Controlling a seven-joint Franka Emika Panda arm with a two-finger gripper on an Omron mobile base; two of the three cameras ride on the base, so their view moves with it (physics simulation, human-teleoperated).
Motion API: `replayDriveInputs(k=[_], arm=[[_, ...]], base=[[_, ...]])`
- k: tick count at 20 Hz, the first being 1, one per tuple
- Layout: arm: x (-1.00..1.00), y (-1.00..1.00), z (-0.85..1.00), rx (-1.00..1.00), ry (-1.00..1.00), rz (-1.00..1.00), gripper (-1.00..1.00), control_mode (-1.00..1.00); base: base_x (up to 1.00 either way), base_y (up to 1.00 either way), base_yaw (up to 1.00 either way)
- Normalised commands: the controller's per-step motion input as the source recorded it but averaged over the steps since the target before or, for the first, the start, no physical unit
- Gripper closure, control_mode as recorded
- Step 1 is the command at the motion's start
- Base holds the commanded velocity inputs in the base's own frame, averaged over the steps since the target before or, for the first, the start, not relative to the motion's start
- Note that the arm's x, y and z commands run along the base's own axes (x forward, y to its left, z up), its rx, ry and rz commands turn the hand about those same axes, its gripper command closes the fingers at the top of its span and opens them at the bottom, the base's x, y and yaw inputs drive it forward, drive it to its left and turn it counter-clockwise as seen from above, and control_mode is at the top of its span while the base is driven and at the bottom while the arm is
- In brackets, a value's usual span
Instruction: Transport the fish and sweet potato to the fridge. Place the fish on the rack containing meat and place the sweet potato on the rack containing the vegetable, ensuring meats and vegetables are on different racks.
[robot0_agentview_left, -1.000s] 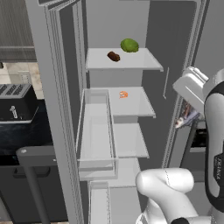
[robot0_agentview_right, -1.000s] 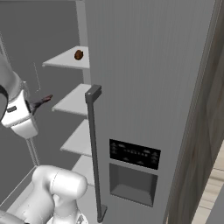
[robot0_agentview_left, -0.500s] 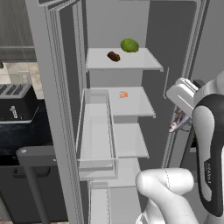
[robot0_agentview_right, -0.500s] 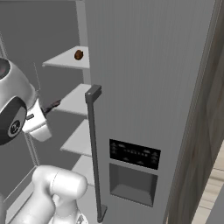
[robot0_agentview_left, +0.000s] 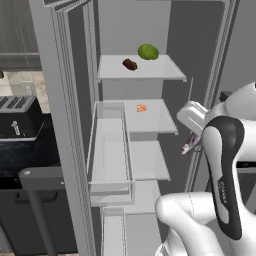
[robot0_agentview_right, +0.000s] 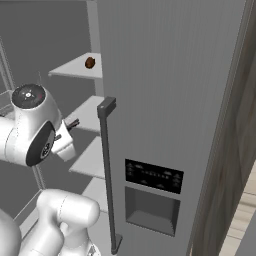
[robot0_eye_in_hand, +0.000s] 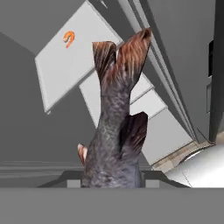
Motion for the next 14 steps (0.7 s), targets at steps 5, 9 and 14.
replayDriveInputs(k=[5,9,14], arm=[[0.52,0.00,-0.19,0.00,0.00,0.02,1.00,-1.00],[0.52,0.08,-0.14,-0.03,0.00,0.01,1.00,-1.00],[0.61,0.09,-0.05,-0.04,0.00,0.00,1.00,-1.00]], base=[[0.00,0.00,0.00],[0.00,0.00,0.00],[0.00,0.00,0.00]])
